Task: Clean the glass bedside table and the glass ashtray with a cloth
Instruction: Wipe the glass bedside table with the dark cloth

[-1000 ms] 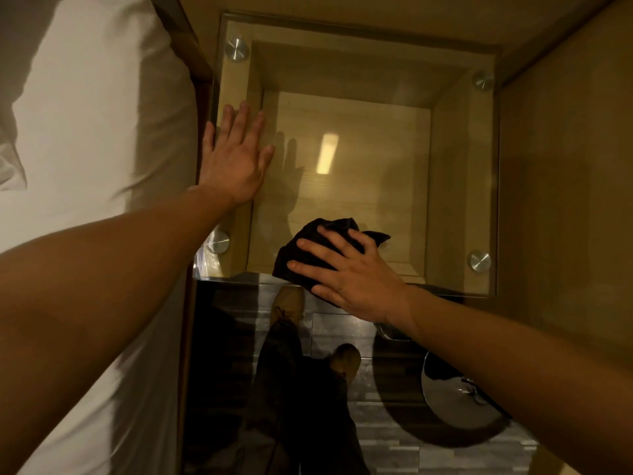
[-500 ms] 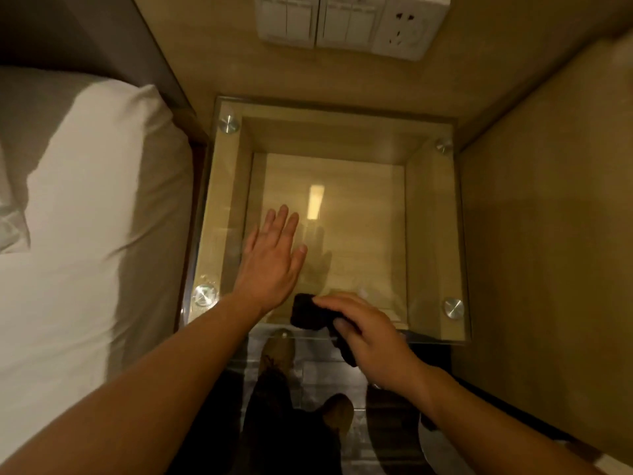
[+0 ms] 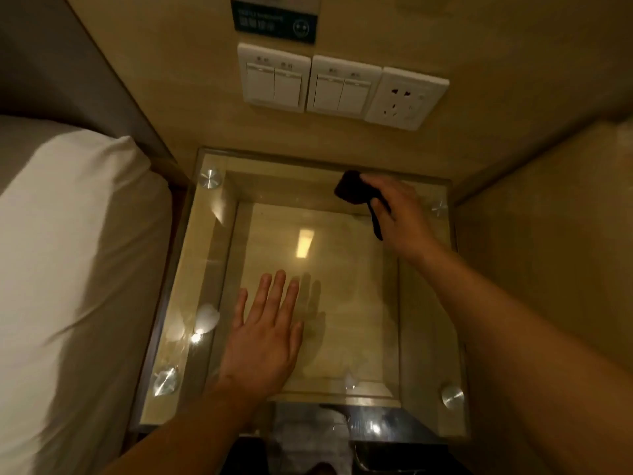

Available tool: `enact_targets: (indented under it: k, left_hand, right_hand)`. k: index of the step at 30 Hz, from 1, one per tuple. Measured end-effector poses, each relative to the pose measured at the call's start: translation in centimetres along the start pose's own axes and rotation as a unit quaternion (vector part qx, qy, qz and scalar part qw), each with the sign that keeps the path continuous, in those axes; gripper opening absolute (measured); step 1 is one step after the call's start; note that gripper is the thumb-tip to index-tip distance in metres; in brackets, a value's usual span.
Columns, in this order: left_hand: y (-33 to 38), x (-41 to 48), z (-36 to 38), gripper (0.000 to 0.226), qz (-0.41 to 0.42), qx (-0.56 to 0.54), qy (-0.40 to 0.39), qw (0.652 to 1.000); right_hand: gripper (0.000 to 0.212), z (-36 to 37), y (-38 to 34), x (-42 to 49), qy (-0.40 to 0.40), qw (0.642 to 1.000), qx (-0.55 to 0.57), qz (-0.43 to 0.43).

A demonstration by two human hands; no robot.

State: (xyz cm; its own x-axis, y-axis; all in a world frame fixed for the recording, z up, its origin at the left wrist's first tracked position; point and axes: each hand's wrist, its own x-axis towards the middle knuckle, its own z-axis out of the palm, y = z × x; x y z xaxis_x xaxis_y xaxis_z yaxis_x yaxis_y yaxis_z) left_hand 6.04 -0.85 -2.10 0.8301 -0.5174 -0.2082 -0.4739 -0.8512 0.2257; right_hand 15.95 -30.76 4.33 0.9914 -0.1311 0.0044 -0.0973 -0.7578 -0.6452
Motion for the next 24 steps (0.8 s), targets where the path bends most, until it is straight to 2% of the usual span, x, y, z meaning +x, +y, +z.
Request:
enact_targets:
  k: [2, 4, 7, 10, 13, 24]
  left_hand:
    - [0.0, 0.0, 0.1, 0.066, -0.001, 0.008, -0.001, 1.0]
    - [0.1, 0.1, 0.1, 0.067, -0.001, 0.015, -0.001, 1.0]
    - [0.1, 0.2, 0.0, 0.068, 0.0, 0.023, 0.002, 1.0]
    - [0.1, 0.2, 0.0, 0.068, 0.0, 0.03, 0.006, 1.0]
    - [0.1, 0.2, 0.0, 0.07, 0.0, 0.033, 0.009, 0.999]
    - [0.3, 0.1, -0.2, 0.067, -0.002, 0.047, -0.01, 0.999]
  right_hand:
    - [0.045, 0.8, 1.0, 2.6, -0.066, 0.994, -0.081, -0.01]
    - [0.047, 1.4, 1.4, 3.9, -0.133, 0.971, -0.199, -0.009]
    - [0.05, 1.0, 1.8, 4.6, -0.144, 0.943, -0.292, -0.065]
    - [0.052, 0.5, 2.3, 5.7, -0.184, 0.934, -0.28, -0.126]
    - [0.053, 1.1, 3.0, 6.1, -0.226, 0.937, -0.229, -0.135]
    - [0.053, 2.4, 2.8, 0.7, -0.223, 0.935, -0.229, -0.154]
